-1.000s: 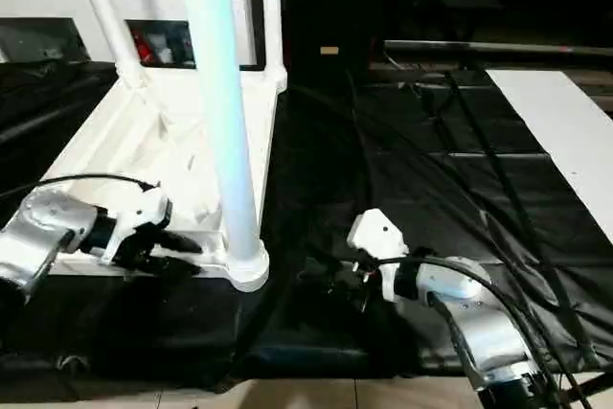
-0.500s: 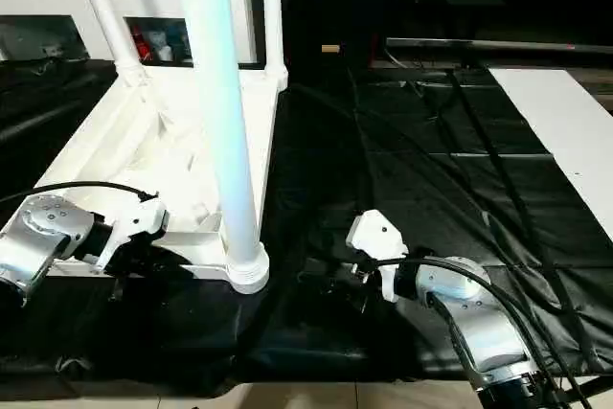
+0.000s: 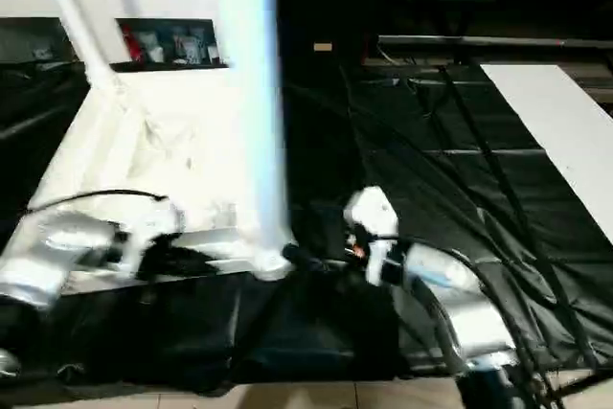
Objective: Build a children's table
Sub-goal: Rotate leg to tighten
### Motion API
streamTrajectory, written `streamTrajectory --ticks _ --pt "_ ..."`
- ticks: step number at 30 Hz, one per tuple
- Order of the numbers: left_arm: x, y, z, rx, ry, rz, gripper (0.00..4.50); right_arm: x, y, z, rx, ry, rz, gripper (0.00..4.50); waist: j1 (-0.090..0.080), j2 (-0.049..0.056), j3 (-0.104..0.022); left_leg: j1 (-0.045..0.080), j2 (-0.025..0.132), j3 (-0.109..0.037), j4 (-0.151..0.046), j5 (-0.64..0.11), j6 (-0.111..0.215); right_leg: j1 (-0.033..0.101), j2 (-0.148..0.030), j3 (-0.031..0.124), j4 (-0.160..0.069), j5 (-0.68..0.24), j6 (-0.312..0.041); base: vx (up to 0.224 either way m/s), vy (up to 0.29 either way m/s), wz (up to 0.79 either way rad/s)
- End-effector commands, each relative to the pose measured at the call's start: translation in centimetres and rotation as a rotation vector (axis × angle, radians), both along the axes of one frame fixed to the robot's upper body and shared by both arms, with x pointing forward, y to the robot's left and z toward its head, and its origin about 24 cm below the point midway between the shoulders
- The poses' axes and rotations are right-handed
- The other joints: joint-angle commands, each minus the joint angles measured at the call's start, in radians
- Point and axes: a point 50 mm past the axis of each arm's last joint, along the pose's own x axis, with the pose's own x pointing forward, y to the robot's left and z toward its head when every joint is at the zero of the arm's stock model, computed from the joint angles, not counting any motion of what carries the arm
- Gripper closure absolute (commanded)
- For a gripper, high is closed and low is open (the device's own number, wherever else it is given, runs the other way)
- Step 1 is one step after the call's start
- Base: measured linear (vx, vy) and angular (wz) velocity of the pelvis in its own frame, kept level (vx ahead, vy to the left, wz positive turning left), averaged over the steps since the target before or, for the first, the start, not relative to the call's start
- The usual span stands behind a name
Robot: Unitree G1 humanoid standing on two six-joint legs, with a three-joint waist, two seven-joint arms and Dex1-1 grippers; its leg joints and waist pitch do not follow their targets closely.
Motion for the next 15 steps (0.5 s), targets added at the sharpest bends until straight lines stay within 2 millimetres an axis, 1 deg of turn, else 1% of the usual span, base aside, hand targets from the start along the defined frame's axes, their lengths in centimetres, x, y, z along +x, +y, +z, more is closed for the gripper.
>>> streamTrajectory --ticks 1,2,3,4,5,6,8,9,10,11,12,14,15 --pt "-0.6 -0.9 -0.9 -0.028 0.042 -0.011 4.49 0.2 0.5 0.6 0.003 -0.008 0.038 0.0 0.005 -0.007 -0.056 -0.004 0.02 0.012 -0.076 -0.141 0.039 0.049 -0.056 0.03 -0.075 -0.1 -0.244 0.0 0.0 0.0" --pt "-0.6 -1.2 -0.9 -0.023 0.038 -0.014 4.49 0.3 0.7 0.6 -0.002 -0.01 0.048 0.0 0.007 -0.014 -0.056 -0.005 0.021 0.012 -0.075 -0.136 0.042 0.05 -0.056 0.031 -0.074 -0.1 -0.239 0.0 0.0 0.0" --pt "-0.5 -1.4 -0.9 -0.023 0.036 -0.012 4.49 0.3 0.8 0.6 -0.004 -0.008 0.063 0.0 0.009 -0.011 -0.055 -0.004 0.02 0.012 -0.075 -0.136 0.042 0.049 -0.057 0.03 -0.074 -0.103 -0.235 0.0 0.0 0.0" --pt "-0.4 -1.5 -0.9 -0.023 0.035 -0.011 4.49 0.3 0.8 0.6 -0.005 -0.007 0.067 0.0 0.011 -0.013 -0.056 -0.004 0.02 0.012 -0.075 -0.135 0.042 0.048 -0.057 0.031 -0.075 -0.109 -0.23 0.0 0.0 0.0" --pt "-0.1 -1.9 -0.8 -0.026 0.024 -0.003 4.49 0.5 1.2 0.6 -0.028 -0.015 0.092 0.0 0.01 -0.018 -0.056 -0.005 0.02 0.013 -0.075 -0.131 0.043 0.049 -0.057 0.031 -0.075 -0.11 -0.228 0.0 0.0 0.0" --pt "0.0 -2.0 -0.8 -0.02 0.02 -0.007 4.49 0.7 1.3 0.5 -0.053 -0.024 0.102 0.0 0.012 -0.015 -0.055 -0.004 0.019 0.013 -0.075 -0.132 0.041 0.047 -0.057 0.03 -0.076 -0.121 -0.224 0.0 0.0 0.0" --pt "0.0 -2.1 -0.8 -0.014 0.018 -0.009 4.49 0.8 1.4 0.5 -0.071 -0.031 0.106 0.0 0.013 -0.014 -0.054 -0.003 0.02 0.014 -0.076 -0.139 0.035 0.045 -0.058 0.031 -0.078 -0.14 -0.218 0.0 0.0 0.0" --pt "0.0 -2.1 -0.8 0.007 0.014 -0.016 4.49 1.2 1.5 0.2 -0.111 -0.041 0.092 0.0 0.015 -0.018 -0.051 -0.004 0.02 0.014 -0.076 -0.136 0.034 0.043 -0.057 0.032 -0.079 -0.14 -0.212 0.0 0.0 0.0" --pt "0.0 -2.1 -0.9 0.038 0.011 -0.027 4.49 1.7 1.4 0.0 -0.155 -0.049 0.072 0.0 0.016 -0.017 -0.051 -0.005 0.019 0.014 -0.077 -0.131 0.031 0.042 -0.057 0.031 -0.078 -0.139 -0.211 0.0 0.0 0.0" --pt "0.0 -2.0 -0.9 0.049 0.011 -0.03 4.49 1.8 1.5 -0.1 -0.161 -0.049 0.075 0.0 0.013 -0.019 -0.049 -0.006 0.018 0.014 -0.078 -0.13 0.028 0.041 -0.056 0.03 -0.078 -0.141 -0.211 0.0 0.0 0.0" --pt "0.0 -2.0 -0.9 0.058 0.009 -0.031 4.49 1.8 1.6 -0.1 -0.161 -0.047 0.088 0.0 0.015 -0.016 -0.049 -0.003 0.019 0.015 -0.077 -0.145 0.027 0.041 -0.058 0.032 -0.079 -0.146 -0.211 0.0 0.0 0.0" --pt "0.0 -1.9 -0.9 0.058 0.012 -0.03 4.49 1.8 1.6 -0.1 -0.166 -0.046 0.102 0.0 0.015 -0.017 -0.048 -0.005 0.019 0.013 -0.079 -0.15 0.027 0.043 -0.056 0.031 -0.079 -0.147 -0.208 0.0 0.0 0.0" --pt "0.1 -1.9 -0.9 0.058 0.011 -0.03 4.49 1.8 1.7 -0.1 -0.17 -0.042 0.114 0.0 0.013 -0.018 -0.043 -0.006 0.019 0.013 -0.081 -0.156 0.029 0.041 -0.055 0.032 -0.08 -0.148 -0.202 0.0 0.0 0.0"
